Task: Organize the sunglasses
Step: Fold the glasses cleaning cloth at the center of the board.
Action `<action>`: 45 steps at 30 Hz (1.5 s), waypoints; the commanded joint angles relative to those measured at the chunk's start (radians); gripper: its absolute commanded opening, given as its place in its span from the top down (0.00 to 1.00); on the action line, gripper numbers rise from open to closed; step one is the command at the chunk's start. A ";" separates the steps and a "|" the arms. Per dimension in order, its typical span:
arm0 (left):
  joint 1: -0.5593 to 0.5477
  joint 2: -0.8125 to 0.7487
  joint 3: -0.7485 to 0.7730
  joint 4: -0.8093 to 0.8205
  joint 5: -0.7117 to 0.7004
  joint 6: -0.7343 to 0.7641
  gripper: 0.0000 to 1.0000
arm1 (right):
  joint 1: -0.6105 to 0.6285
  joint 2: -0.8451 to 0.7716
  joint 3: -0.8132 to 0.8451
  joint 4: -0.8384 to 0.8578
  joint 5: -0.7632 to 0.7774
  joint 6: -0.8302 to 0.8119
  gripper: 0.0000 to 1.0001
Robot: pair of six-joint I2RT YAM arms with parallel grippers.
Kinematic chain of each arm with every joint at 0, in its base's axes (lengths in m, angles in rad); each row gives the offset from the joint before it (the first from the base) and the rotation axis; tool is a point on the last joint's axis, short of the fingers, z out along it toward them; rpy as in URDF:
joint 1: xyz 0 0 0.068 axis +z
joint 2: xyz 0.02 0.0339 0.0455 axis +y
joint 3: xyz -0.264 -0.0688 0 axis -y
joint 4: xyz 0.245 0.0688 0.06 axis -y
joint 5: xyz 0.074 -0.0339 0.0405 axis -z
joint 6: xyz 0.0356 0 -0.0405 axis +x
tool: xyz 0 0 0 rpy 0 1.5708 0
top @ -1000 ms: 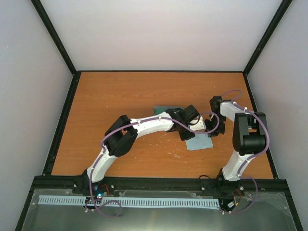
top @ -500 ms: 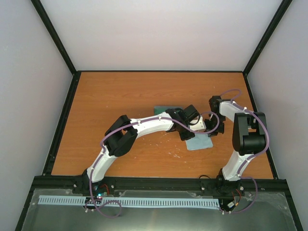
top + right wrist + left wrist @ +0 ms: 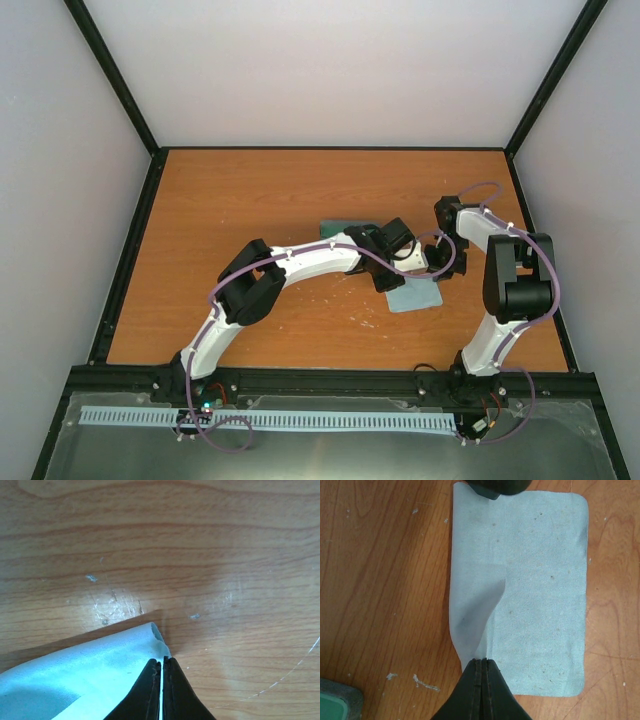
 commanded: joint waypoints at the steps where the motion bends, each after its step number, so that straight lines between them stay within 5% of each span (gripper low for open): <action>1: 0.001 -0.036 0.007 0.011 -0.004 -0.005 0.99 | 0.006 -0.009 0.010 -0.007 -0.020 0.000 0.95; 4: 0.001 -0.036 0.007 0.011 -0.004 -0.006 0.99 | 0.012 0.004 0.013 -0.007 -0.033 0.002 0.82; 8: 0.001 -0.036 0.007 0.011 -0.003 -0.007 0.99 | 0.031 0.024 0.018 -0.016 -0.001 0.002 0.80; 22: 0.001 -0.037 0.007 0.014 -0.006 -0.007 0.99 | 0.037 0.063 -0.007 -0.003 0.053 -0.002 0.87; 27: 0.001 -0.037 0.007 0.015 -0.004 -0.007 1.00 | 0.050 0.083 -0.036 0.018 0.063 -0.001 0.97; 45: 0.001 -0.053 0.018 0.005 -0.021 -0.004 0.99 | 0.053 -0.065 0.086 -0.086 0.083 0.036 0.97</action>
